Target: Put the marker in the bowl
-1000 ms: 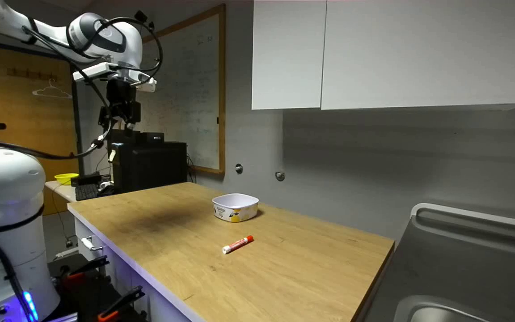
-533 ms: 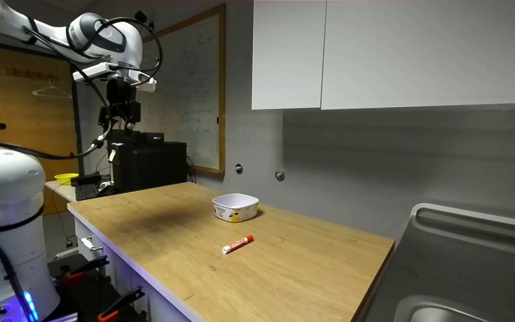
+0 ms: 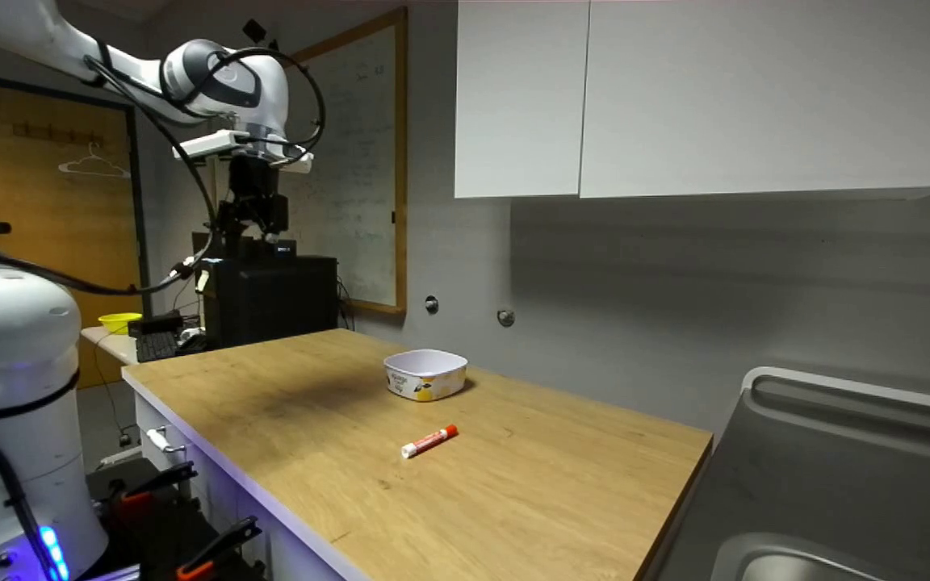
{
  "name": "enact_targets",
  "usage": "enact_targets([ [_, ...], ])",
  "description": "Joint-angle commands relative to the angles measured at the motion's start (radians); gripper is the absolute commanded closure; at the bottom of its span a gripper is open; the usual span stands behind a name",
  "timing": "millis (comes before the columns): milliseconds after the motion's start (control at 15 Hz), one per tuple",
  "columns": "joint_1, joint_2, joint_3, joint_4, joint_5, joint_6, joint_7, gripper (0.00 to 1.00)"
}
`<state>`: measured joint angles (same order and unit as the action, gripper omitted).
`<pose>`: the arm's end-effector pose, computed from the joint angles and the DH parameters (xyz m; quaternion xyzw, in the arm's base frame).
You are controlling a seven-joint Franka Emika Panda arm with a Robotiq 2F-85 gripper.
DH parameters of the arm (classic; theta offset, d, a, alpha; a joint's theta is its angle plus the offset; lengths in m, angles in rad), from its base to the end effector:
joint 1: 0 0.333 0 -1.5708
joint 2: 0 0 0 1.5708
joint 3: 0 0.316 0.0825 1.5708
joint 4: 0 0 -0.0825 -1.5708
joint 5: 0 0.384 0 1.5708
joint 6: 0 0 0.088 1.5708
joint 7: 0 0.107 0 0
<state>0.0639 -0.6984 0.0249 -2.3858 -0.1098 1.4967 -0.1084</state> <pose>0.3169 0.0173 0.5444 0.9889 0.0953 -0.0959 0.0616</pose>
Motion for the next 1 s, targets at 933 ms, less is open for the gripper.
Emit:
enact_targets([
  [933, -0.193, 0.81, -0.217, 0.49, 0.071, 0.149, -0.211, 0.0],
])
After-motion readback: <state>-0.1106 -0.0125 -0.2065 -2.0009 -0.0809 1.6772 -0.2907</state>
